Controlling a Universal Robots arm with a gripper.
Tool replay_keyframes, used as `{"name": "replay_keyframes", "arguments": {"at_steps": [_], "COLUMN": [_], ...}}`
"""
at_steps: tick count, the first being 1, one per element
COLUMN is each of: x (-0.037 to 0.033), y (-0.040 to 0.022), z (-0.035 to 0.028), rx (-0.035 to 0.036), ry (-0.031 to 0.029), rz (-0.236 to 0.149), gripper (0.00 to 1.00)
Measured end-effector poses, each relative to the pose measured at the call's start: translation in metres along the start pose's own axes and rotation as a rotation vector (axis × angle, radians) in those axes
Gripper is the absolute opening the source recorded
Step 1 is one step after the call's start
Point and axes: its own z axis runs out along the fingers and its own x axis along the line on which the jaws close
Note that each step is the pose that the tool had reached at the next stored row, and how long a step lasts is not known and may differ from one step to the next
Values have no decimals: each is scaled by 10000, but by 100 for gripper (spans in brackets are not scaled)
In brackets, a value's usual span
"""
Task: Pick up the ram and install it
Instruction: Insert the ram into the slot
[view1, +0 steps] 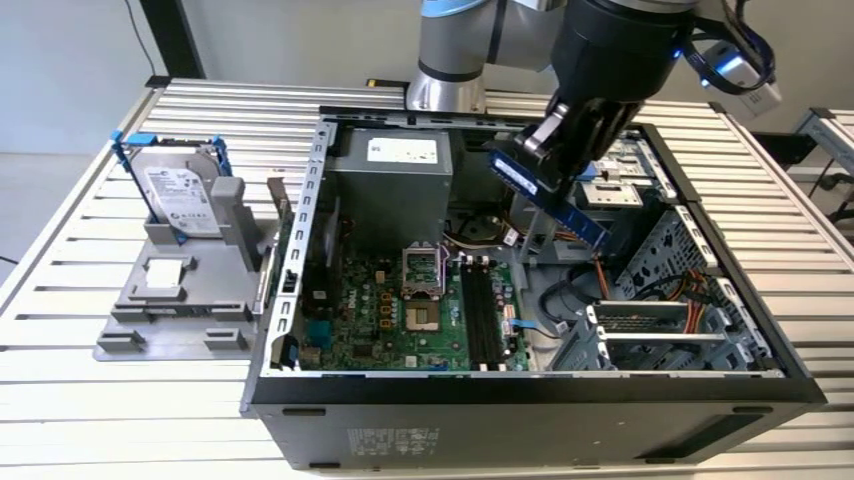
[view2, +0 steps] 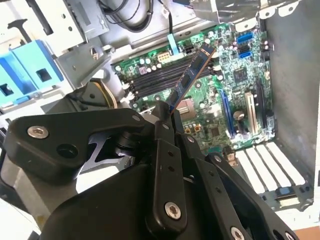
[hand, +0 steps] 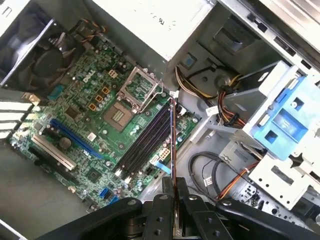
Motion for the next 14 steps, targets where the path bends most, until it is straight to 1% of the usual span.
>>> {"name": "replay_keyframes", "arguments": {"at_steps": [14], "x": [1], "y": [-1], "z": [1], "rx": [49], "ry": [-50], "rz": [1789], "gripper": [0]}}
